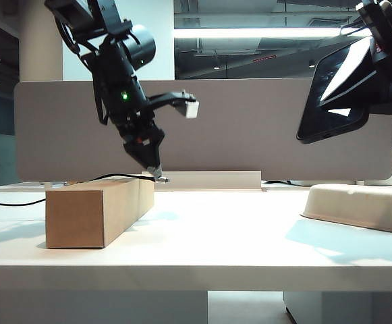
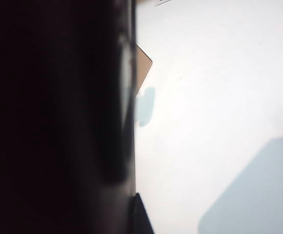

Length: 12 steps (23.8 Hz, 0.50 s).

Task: Pick up the charging cable and the phone, plug the charging cable into the charging port on the phone, and finally place them back on the table.

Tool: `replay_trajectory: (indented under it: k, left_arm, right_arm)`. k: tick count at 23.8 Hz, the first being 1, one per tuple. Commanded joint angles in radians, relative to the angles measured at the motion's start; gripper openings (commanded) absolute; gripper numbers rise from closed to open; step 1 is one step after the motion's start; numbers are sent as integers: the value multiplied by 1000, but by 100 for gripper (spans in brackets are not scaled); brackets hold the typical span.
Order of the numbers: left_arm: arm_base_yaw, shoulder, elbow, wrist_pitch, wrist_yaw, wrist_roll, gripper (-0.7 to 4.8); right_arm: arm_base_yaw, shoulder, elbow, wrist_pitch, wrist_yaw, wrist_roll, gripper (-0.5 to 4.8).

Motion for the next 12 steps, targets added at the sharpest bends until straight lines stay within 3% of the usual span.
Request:
replay_trajectory:
  k: [1,5,7,12]
  left_arm:
    - [-2,13,4,4,-48,3,269]
    - [-2,27,4,28,-47,-1,262]
    - [-3,35,4,34,-40,-1,204]
    - [-3,51,4,34,-37,-1,201]
  right_arm:
    - [1,-8,6,36,-6,-8,-5]
    - [1,-8,6,34,-6,-8,-5]
    - [1,-8,6,35,-5,-8,-5]
    - [1,-8,6,35,-4,-8,-5]
